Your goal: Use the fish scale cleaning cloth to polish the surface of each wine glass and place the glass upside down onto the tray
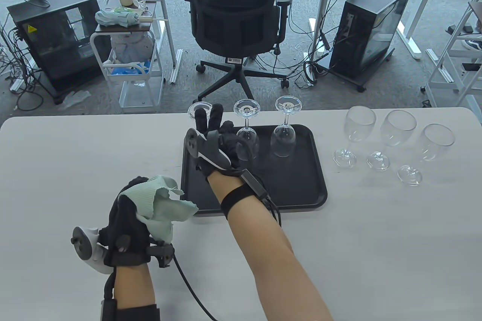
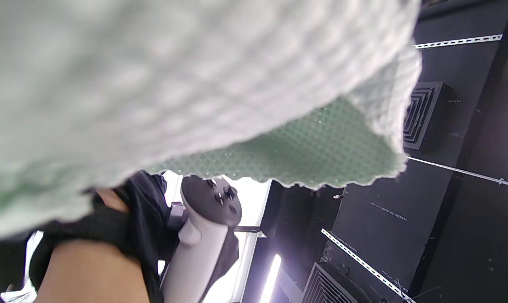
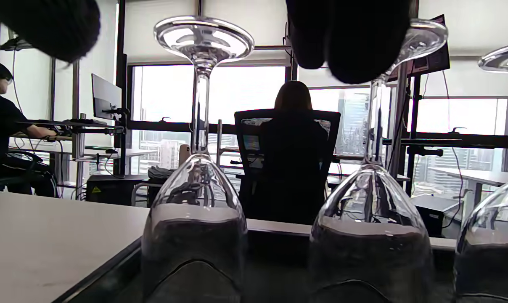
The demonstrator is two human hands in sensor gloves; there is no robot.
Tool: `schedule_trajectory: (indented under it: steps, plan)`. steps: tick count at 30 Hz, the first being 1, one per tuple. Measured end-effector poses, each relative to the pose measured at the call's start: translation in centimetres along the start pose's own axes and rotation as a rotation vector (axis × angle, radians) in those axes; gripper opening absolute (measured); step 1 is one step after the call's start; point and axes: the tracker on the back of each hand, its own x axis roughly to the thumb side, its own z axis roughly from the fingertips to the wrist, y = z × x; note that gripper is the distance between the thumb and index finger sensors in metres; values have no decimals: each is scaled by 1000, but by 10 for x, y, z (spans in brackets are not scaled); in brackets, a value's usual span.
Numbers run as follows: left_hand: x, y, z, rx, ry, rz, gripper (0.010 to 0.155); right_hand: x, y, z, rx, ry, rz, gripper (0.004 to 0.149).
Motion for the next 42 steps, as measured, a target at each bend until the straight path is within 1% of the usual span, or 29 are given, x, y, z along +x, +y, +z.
schedule_trajectory:
  steps: [1, 2, 3, 5, 6, 7, 8, 9, 10, 12, 13, 14, 15, 16, 17, 18, 19, 20, 21, 22, 24, 27, 29, 32, 33, 35, 39, 42]
  plan:
    - [0, -1, 0, 0, 2, -3, 49, -11, -6, 11, -20, -10, -71, 90]
    - [-1, -2, 0, -2, 4, -8, 49, -16, -7, 16, -25, -15, -91, 90]
    - [-1, -4, -1, -10, 4, -15, 49, -30, -11, 28, -36, -37, -166, 90]
    - [-1, -6, -1, -22, 7, -17, 49, -57, -16, 48, -17, -37, -260, 88]
    - [-2, -8, -1, -23, 9, -16, 49, -77, -18, 60, -12, -49, -324, 87]
    - [-2, -9, -1, -26, 11, -18, 49, -91, -20, 69, -14, -29, -366, 85]
    - [-3, -11, -1, -36, 14, -24, 49, -119, -20, 81, 12, 28, -441, 83]
    - [-3, -12, -1, -40, 16, -26, 49, -136, -19, 89, 30, 63, -491, 83]
    - [-4, -14, -1, -41, 16, -24, 49, -165, -16, 100, 35, 126, -572, 82]
    - [-5, -17, -1, -48, 19, -25, 49, -218, -9, 118, 54, 262, -647, 82]
    - [-5, -18, -1, -50, 19, -28, 49, -247, -4, 128, 48, 341, -661, 82]
    - [-6, -19, -1, -49, 17, -29, 49, -291, 3, 145, 37, 466, -645, 83]
    - [-6, -19, -1, -47, 18, -29, 49, -315, 6, 154, 40, 533, -646, 86]
    - [-6, -20, 0, -46, 16, -31, 49, -346, 10, 169, 24, 631, -664, 88]
    - [-6, -20, 0, -44, 15, -30, 49, -369, 11, 180, 0, 709, -676, 89]
    - [-6, -20, 0, -42, 13, -30, 49, -384, 12, 187, -16, 763, -691, 93]
    - [-6, -19, 0, -38, 11, -29, 49, -413, 13, 200, -49, 874, -702, 97]
    - [-6, -19, 0, -36, 8, -33, 49, -431, 15, 207, -43, 943, -701, 99]
    - [-6, -19, 1, -34, 5, -36, 49, -439, 15, 210, -39, 977, -702, 100]
    - [-6, -20, 1, -30, 4, -39, 49, -458, 16, 213, -57, 1029, -701, 101]
    - [-6, -20, 1, -28, 2, -43, 49, -476, 21, 213, -60, 1082, -742, 100]
    - [-7, -21, 2, -24, -1, -65, 49, -500, 29, 205, -58, 1157, -799, 99]
    - [-8, -22, 1, -22, 2, -73, 49, -512, 34, 196, -75, 1177, -788, 97]
    - [-9, -24, -2, -28, 4, -95, 49, -524, 42, 183, -58, 1198, -814, 92]
    - [-10, -24, -2, -32, 5, -101, 49, -529, 47, 177, -64, 1200, -840, 88]
    - [-11, -25, -4, -35, 11, -110, 49, -533, 52, 171, -58, 1223, -859, 85]
    - [-14, -25, -4, -36, 20, -129, 49, -539, 61, 161, -86, 1261, -857, 71]
    - [-14, -25, -4, -37, 27, -135, 49, -541, 64, 158, -125, 1293, -839, 54]
